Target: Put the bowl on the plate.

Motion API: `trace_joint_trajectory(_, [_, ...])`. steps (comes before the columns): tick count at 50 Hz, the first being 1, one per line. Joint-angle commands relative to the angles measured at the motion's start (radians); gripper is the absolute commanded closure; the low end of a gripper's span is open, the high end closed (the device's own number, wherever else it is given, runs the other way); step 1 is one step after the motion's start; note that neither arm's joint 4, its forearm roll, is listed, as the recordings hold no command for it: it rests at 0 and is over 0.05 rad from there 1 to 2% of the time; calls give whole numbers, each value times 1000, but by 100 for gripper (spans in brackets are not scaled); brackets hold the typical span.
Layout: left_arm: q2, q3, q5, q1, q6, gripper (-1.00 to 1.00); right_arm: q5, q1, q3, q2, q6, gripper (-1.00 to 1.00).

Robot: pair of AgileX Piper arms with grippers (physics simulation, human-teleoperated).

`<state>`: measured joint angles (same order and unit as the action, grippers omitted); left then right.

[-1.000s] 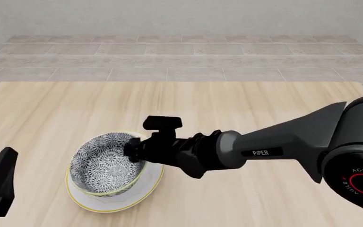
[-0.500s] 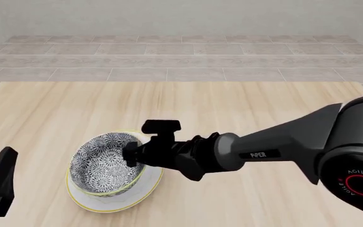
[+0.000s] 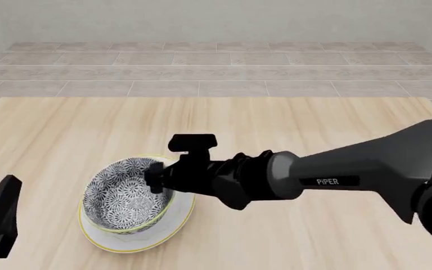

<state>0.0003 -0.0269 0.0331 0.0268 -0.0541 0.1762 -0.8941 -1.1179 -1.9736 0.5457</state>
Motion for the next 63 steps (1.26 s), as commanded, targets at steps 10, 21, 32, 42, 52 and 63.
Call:
trace_joint_trajectory(10, [0,-7,-12,5,4,-100,-36,8,30,88,-34,-100])
trace_joint_trajectory(21, [0,-16,-24,7,7,-100,-47,-4,94,195,-48,-100])
trace_joint_trajectory(32, [0,-18,-27,7,11,-100,-46,-28,169,310,-55,-100])
trace_joint_trajectory(42, [0,-16,-25,7,14,-100,-36,-35,229,398,-61,-100])
trace_joint_trajectory(52, [0,-21,-33,5,17,-100,-29,-36,282,481,-60,-100])
trace_joint_trajectory(63, [0,-18,-36,7,22,-100,-26,-48,339,583,-52,-100])
